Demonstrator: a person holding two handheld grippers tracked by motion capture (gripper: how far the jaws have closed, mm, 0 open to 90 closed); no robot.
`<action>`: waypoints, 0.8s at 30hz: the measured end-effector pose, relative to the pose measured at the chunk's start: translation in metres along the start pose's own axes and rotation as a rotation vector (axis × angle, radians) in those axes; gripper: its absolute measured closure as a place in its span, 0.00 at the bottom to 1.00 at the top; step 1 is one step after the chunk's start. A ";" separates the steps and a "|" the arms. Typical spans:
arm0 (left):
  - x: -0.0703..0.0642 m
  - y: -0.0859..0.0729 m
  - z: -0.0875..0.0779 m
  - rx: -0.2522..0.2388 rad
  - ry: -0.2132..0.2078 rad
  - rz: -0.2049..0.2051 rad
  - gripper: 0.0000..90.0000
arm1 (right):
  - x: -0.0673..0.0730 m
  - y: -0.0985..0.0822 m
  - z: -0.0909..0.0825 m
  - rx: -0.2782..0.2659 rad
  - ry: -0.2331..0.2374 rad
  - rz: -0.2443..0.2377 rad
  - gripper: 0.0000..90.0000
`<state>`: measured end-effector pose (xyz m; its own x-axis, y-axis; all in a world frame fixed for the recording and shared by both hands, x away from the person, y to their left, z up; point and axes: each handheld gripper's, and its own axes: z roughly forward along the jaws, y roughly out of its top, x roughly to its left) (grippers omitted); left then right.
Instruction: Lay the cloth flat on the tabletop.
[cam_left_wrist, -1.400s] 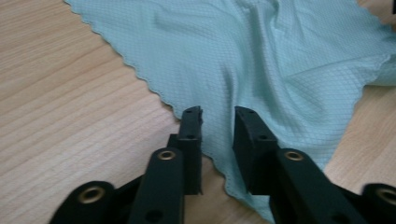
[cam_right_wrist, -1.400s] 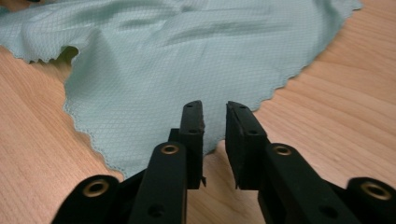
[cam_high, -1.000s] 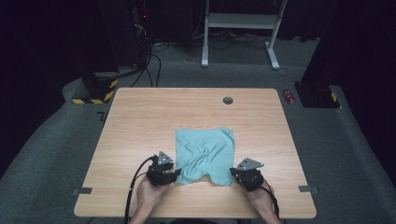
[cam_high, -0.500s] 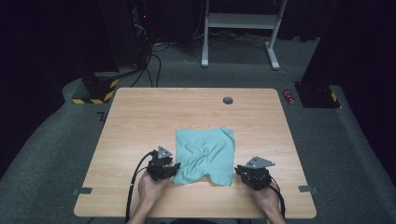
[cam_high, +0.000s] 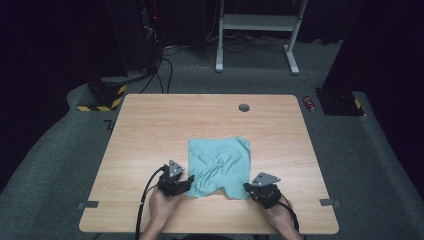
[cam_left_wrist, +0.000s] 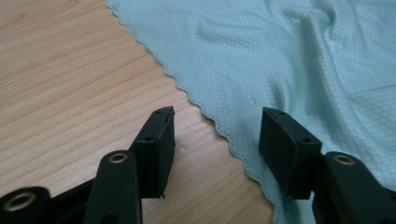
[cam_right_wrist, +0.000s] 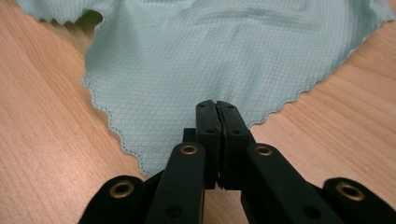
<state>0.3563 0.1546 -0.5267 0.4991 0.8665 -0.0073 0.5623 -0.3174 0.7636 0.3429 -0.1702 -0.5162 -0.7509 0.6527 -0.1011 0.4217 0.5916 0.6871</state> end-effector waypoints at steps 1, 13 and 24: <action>0.000 0.000 0.000 0.000 0.000 0.000 0.51 | 0.000 0.001 0.000 0.006 -0.002 -0.014 0.99; 0.005 0.003 -0.002 0.019 -0.026 0.022 0.73 | -0.017 -0.007 -0.011 0.024 -0.025 0.040 1.00; -0.001 -0.010 -0.028 0.057 -0.064 0.006 0.61 | -0.014 -0.011 -0.027 -0.040 0.009 0.070 0.87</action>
<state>0.3321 0.1678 -0.5160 0.5426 0.8388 -0.0448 0.5944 -0.3457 0.7261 0.3348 -0.1986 -0.5027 -0.7245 0.6878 -0.0454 0.4531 0.5248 0.7206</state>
